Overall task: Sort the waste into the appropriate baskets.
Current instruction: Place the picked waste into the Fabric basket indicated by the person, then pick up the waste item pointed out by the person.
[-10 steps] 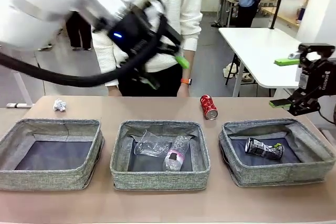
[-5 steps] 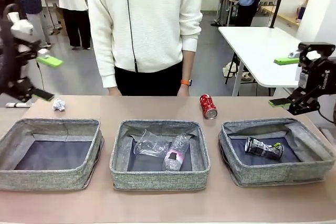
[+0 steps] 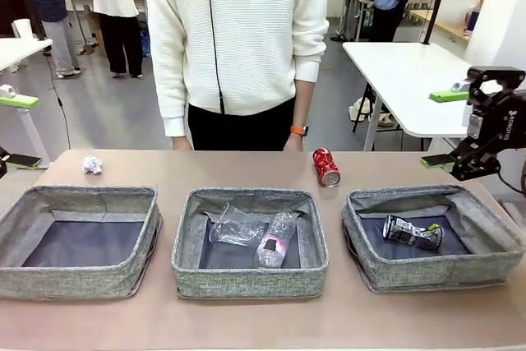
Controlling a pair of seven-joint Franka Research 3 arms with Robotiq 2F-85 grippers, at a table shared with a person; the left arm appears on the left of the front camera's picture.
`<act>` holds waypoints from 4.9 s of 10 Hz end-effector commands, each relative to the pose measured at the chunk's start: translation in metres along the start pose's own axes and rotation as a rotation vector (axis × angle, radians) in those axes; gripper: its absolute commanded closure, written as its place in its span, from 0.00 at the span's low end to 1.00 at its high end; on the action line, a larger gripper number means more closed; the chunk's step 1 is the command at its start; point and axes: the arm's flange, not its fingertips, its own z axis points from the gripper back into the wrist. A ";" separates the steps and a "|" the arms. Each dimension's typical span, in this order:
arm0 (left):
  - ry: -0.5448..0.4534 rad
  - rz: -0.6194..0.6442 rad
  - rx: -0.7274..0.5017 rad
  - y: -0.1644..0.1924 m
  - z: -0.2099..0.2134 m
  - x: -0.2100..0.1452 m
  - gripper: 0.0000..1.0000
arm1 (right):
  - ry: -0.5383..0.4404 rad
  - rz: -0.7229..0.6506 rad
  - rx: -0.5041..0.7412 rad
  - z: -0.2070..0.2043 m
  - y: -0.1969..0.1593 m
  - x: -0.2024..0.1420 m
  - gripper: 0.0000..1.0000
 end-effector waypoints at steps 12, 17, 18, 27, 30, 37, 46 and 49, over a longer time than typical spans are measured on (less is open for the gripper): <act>0.000 -0.037 0.004 -0.007 -0.006 -0.001 0.00 | 0.002 0.015 0.016 -0.001 0.003 0.001 0.00; 0.000 -0.037 0.004 -0.007 -0.006 -0.001 0.00 | 0.002 0.015 0.016 -0.001 0.003 0.001 0.00; 0.000 -0.037 0.004 -0.007 -0.006 -0.001 0.00 | 0.002 0.015 0.016 -0.001 0.003 0.001 0.00; -0.111 -0.093 0.205 -0.010 -0.001 0.040 0.00 | 0.002 0.015 0.016 -0.001 0.003 0.001 0.00; -0.226 -0.337 0.958 0.026 -0.006 0.138 0.00 | 0.002 0.015 0.016 -0.001 0.003 0.001 0.00; -0.147 -0.398 0.855 0.029 -0.010 0.162 0.00 | 0.002 0.015 0.016 -0.001 0.003 0.001 0.00; 0.034 -0.243 1.038 0.107 -0.061 0.286 0.00 | 0.002 0.015 0.016 -0.001 0.003 0.001 0.00; -0.097 -0.277 1.157 0.108 -0.055 0.280 0.00 | 0.002 0.015 0.016 -0.001 0.003 0.001 0.00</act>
